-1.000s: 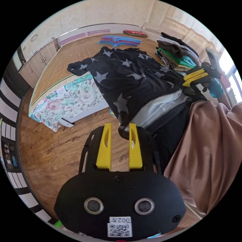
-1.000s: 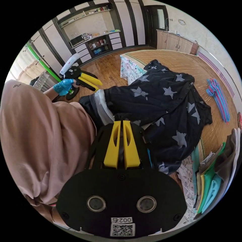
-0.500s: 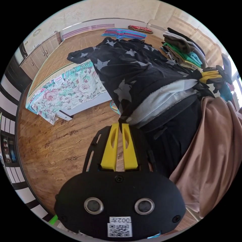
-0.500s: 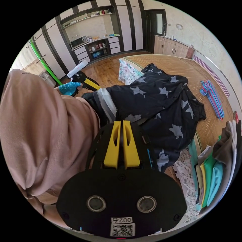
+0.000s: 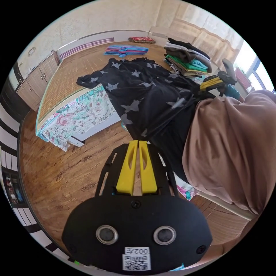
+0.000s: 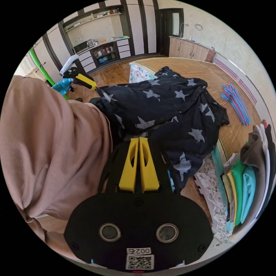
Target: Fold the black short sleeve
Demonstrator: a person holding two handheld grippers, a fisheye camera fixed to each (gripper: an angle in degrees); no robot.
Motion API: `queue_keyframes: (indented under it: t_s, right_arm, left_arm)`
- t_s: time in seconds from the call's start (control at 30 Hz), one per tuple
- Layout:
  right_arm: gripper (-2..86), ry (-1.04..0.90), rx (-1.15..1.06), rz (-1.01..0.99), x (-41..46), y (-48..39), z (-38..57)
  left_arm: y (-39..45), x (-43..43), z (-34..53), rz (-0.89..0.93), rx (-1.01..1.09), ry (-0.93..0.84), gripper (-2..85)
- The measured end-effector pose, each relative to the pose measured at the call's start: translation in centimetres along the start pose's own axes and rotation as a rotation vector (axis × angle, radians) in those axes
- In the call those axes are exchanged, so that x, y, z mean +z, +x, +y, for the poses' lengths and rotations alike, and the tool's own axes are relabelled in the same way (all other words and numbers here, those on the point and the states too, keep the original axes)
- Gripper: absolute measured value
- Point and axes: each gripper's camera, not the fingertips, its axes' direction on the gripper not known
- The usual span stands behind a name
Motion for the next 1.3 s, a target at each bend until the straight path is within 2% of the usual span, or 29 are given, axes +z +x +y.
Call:
queue_keyframes:
  t_s: [0.33, 0.47, 0.63, 1.0, 1.17, 1.3]
  right_arm:
    - [7.5, 0.044, -0.115, -0.079, -2.4, -2.3, -5.5]
    - [7.5, -0.039, -0.207, -0.09, -1.0, -4.6, -8.0]
    - [7.2, -0.046, -0.241, -0.121, -2.2, -5.4, -8.9]
    - [8.7, 0.073, -0.278, -0.129, -5.9, -8.6, -13.9]
    - [10.1, -0.05, -0.362, -0.037, -2.7, -12.9, -16.7]
    - [9.6, -0.077, -0.339, -0.001, -2.5, -13.5, -16.7]
  left_arm:
    - [-2.0, -2.0, 2.1, -0.02, -0.004, -0.004, -1.0]
    - [-2.9, -3.8, 3.1, -0.03, -0.008, 0.01, -1.0]
    - [-4.0, -5.4, 3.9, -0.045, -0.031, 0.01, -1.0]
    - [-5.3, -14.0, 2.3, -0.091, -0.028, 0.085, -1.0]
    - [-5.3, -18.6, 1.5, -0.123, 0.011, 0.126, -1.0]
    - [-5.1, -20.5, 1.0, -0.14, 0.034, 0.135, -1.0]
